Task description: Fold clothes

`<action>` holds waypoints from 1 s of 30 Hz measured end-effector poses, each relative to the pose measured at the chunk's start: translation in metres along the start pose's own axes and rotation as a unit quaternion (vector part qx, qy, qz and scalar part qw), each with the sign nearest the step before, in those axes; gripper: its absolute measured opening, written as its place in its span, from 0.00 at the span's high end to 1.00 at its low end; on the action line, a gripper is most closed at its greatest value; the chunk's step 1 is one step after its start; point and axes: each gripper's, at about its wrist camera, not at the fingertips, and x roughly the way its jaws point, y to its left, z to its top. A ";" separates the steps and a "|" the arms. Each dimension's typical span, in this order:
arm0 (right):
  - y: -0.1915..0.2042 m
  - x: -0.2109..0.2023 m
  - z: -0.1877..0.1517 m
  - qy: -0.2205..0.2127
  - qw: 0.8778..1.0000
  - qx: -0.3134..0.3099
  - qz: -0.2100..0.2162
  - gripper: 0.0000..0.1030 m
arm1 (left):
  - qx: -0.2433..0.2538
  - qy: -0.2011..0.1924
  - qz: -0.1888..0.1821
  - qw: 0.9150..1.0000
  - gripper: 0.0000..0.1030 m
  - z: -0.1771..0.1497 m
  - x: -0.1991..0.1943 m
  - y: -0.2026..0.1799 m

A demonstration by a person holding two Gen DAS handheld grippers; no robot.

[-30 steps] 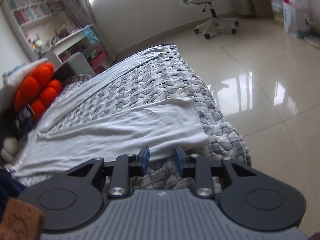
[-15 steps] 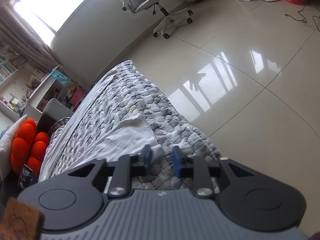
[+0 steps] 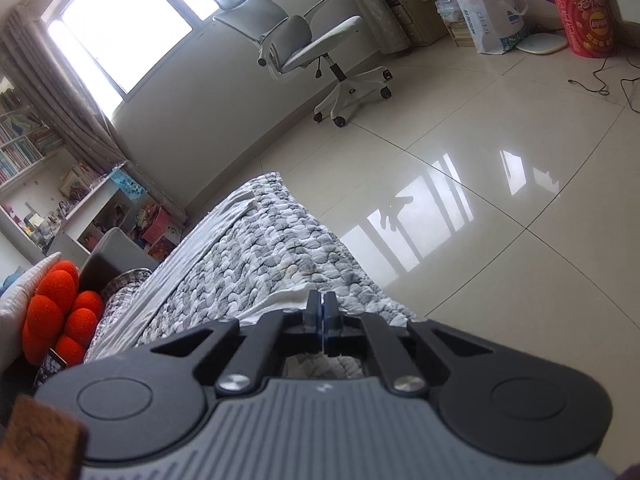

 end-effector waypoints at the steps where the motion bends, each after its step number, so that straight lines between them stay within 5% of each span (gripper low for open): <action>1: 0.000 0.000 0.001 0.000 1.000 -0.001 0.002 0.99 | -0.001 -0.001 0.000 1.000 0.98 0.000 0.000 0.001; 14: -0.011 0.015 -0.009 0.026 1.000 -0.009 -0.015 0.98 | -0.012 0.014 0.008 1.000 0.98 -0.011 0.008 0.015; 18: -0.011 0.017 -0.009 0.039 0.999 -0.012 -0.010 0.87 | -0.021 0.020 0.011 1.000 0.97 -0.014 0.009 0.018; 22: -0.003 0.022 -0.015 0.064 0.998 -0.016 0.024 0.86 | -0.002 0.020 0.029 0.999 0.84 -0.016 0.008 0.012; 25: 0.003 0.026 -0.020 0.078 0.996 -0.020 0.032 0.77 | 0.017 0.023 0.040 0.999 0.61 -0.017 0.008 0.008; 27: 0.010 0.027 -0.023 0.076 0.996 -0.032 0.029 0.57 | 0.028 0.028 0.046 0.998 0.59 -0.018 0.011 0.005; 30: 0.022 0.030 -0.027 0.069 0.996 -0.060 0.012 0.54 | 0.051 0.035 0.056 0.996 0.59 -0.022 0.018 -0.003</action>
